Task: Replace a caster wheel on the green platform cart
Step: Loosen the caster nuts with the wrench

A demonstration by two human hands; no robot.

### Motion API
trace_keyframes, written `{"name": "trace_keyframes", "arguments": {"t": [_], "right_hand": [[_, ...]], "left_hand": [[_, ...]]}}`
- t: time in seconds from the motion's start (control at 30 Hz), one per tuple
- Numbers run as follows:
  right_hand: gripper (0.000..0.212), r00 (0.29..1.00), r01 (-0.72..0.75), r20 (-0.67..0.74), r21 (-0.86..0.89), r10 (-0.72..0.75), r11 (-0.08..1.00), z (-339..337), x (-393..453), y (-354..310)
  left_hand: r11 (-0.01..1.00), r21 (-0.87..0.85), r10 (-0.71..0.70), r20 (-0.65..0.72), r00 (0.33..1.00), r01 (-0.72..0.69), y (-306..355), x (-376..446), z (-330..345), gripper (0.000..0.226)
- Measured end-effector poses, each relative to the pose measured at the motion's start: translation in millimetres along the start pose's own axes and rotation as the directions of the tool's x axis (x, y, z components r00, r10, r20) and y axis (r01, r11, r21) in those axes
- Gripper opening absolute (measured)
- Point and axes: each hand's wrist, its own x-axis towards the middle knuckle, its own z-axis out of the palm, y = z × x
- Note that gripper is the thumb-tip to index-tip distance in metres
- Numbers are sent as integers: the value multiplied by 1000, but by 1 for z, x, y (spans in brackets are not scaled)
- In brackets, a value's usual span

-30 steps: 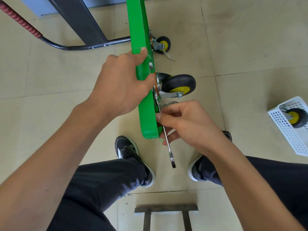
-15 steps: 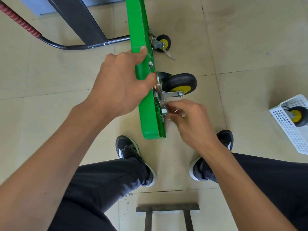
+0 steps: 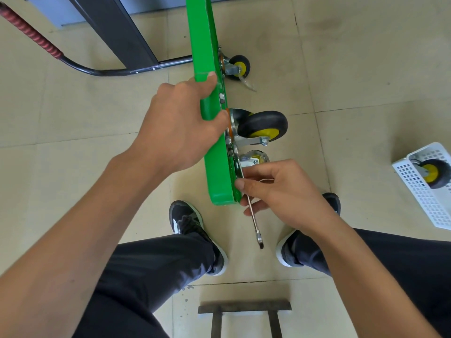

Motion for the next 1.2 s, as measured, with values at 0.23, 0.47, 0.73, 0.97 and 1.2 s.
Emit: {"name": "trace_keyframes", "arguments": {"t": [0.23,0.47,0.73,0.97,1.2], "right_hand": [[15,999,10,44,67,-13,998,4,0,-11],[12,994,98,-37,-127,-103,987,6,10,-5],[9,917,232,-181,-486,-357,843,-1,30,14],[11,852,305,-195,-572,-487,762,3,24,22],[16,982,75,-157,-175,-104,982,-7,0,9]], "left_hand": [[1000,16,6,-5,1000,-6,0,1,0,63],[1000,10,-5,-4,1000,5,1,1,0,62],[999,-24,-27,4,1000,27,-2,2,2,64],[999,-35,-30,8,1000,30,-2,2,2,66],[1000,-22,-23,5,1000,23,-2,2,1,65]]}}
